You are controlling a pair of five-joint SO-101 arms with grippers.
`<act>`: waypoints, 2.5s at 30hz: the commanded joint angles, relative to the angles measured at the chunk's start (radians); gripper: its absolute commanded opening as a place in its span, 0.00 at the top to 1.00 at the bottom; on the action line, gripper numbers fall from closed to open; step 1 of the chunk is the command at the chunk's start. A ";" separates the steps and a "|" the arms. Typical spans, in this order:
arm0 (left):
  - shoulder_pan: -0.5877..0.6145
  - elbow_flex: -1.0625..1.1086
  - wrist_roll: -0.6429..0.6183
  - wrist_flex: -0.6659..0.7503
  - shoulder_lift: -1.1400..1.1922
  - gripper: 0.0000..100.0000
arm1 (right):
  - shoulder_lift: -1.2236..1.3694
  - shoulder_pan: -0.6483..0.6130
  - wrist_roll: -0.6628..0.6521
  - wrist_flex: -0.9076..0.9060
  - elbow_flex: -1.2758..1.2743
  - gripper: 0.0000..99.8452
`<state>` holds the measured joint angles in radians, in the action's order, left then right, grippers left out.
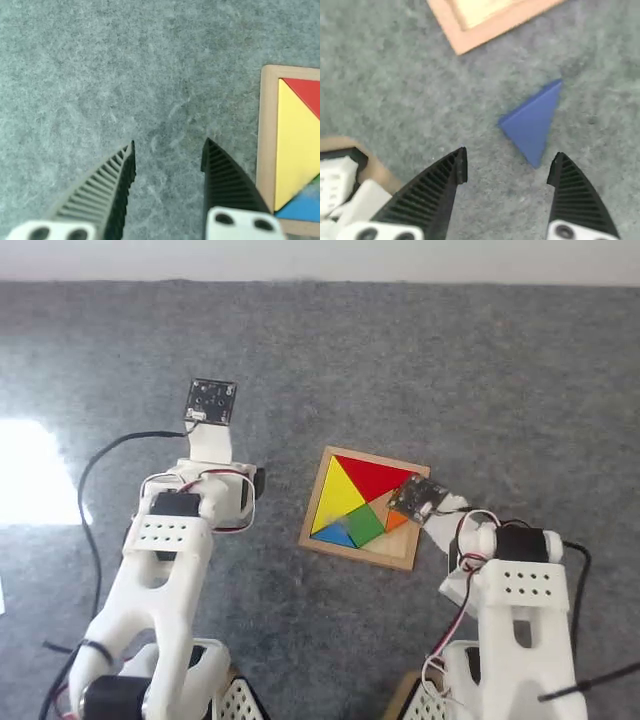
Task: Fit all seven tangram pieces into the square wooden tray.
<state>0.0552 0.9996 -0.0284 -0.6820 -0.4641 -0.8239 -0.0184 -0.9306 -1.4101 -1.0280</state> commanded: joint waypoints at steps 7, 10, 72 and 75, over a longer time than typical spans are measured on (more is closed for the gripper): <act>0.000 0.058 0.071 0.087 0.002 0.79 | -0.002 -0.010 -0.137 -0.128 0.031 0.73; 0.012 0.084 0.072 0.087 0.002 0.79 | -0.001 -0.008 -0.226 -0.134 0.026 0.73; 0.245 0.084 0.074 0.094 0.000 0.79 | 0.496 0.045 -0.063 0.314 0.107 0.74; 0.245 0.084 0.074 0.094 0.000 0.79 | 0.496 0.047 -0.063 0.363 0.052 0.74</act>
<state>0.2946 1.0948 0.0345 -0.6160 -0.4641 -0.3299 0.0338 -1.0027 -1.1032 -0.9375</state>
